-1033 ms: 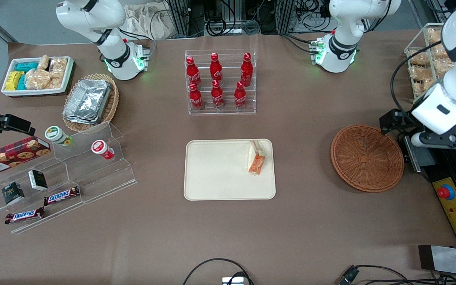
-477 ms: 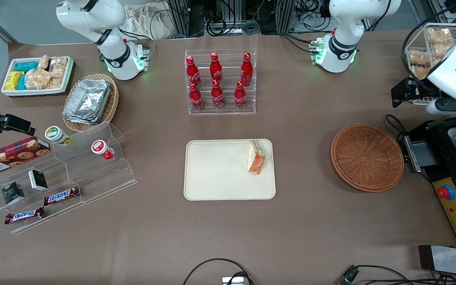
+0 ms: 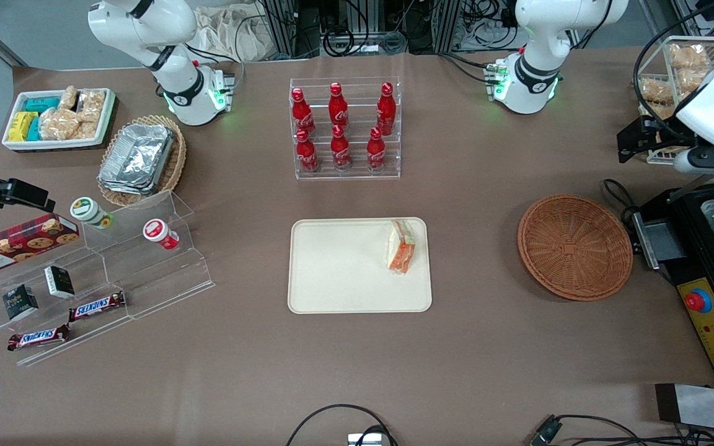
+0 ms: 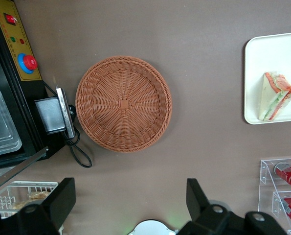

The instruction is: Place sandwich from basket to tray

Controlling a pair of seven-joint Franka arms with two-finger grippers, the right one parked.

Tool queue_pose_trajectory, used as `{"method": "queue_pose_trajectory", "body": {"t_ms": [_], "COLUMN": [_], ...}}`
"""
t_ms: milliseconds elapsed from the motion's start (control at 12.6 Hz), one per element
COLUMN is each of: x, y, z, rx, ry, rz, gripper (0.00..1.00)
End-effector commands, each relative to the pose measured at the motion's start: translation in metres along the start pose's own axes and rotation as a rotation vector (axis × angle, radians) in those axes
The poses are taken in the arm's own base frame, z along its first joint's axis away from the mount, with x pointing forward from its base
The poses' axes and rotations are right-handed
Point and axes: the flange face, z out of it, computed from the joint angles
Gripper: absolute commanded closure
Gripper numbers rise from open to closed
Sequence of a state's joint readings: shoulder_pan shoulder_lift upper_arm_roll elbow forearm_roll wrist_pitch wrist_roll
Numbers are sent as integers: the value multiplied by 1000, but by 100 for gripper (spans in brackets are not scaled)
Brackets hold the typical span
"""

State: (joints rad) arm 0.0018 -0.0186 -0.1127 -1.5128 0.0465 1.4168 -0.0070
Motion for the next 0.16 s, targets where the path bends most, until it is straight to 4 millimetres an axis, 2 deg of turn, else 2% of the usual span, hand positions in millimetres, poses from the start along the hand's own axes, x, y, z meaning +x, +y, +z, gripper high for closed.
{"method": "queue_pose_trajectory", "body": {"t_ms": [0, 79], "x": [-7, -9], "y": [2, 2], "z": [-3, -5], "rx": [-11, -9], "ry": [-15, -16], "rz": [3, 3], "gripper": [0, 0]}}
